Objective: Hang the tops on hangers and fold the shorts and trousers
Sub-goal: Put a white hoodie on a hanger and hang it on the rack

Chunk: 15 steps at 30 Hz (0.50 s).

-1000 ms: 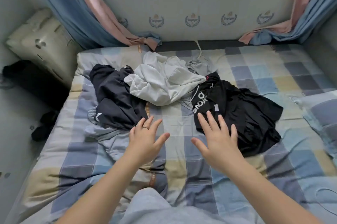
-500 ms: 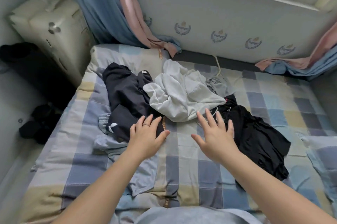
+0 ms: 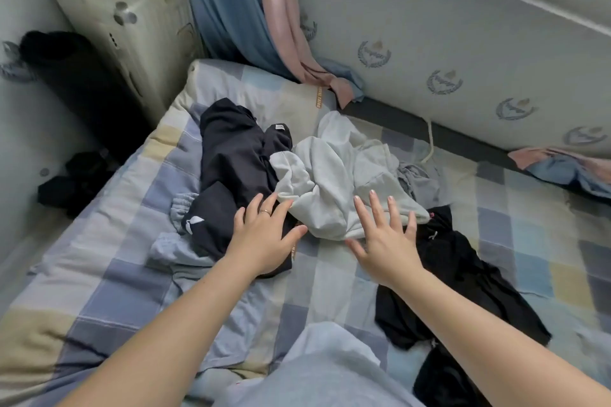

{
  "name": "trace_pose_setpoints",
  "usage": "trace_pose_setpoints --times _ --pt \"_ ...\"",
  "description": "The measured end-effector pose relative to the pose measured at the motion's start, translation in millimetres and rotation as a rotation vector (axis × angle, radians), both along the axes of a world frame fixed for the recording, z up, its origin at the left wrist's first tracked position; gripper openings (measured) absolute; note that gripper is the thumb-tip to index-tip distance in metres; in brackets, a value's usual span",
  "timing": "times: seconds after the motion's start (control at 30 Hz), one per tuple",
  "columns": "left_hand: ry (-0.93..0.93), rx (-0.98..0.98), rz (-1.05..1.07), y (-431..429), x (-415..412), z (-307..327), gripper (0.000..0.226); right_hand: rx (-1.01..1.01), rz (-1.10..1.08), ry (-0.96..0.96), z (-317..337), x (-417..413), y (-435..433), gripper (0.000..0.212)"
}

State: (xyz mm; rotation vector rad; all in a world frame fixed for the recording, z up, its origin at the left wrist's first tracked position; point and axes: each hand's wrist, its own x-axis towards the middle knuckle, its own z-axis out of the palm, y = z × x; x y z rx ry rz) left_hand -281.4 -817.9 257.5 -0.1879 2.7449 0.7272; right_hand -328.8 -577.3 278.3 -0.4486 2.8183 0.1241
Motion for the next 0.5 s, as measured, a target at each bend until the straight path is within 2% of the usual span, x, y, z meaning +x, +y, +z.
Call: trace_pose_setpoints --times 0.17,0.23,0.4,0.5 --pt "-0.064 0.09 0.23 38.8 -40.9 -42.8 0.066 0.044 0.068 -0.165 -43.8 -78.3 31.3 0.075" --pt "-0.087 0.102 0.29 50.0 -67.1 -72.7 0.067 0.052 0.151 -0.171 -71.8 -119.7 32.3 0.075" --pt "-0.14 0.085 0.286 63.6 -154.5 -160.6 0.068 -0.006 0.266 -0.125 -165.8 -217.4 12.7 0.076" --pt "-0.088 0.044 0.336 53.7 -211.5 -205.1 0.068 -0.078 0.284 -0.11 -216.8 -266.3 -9.8 0.075"
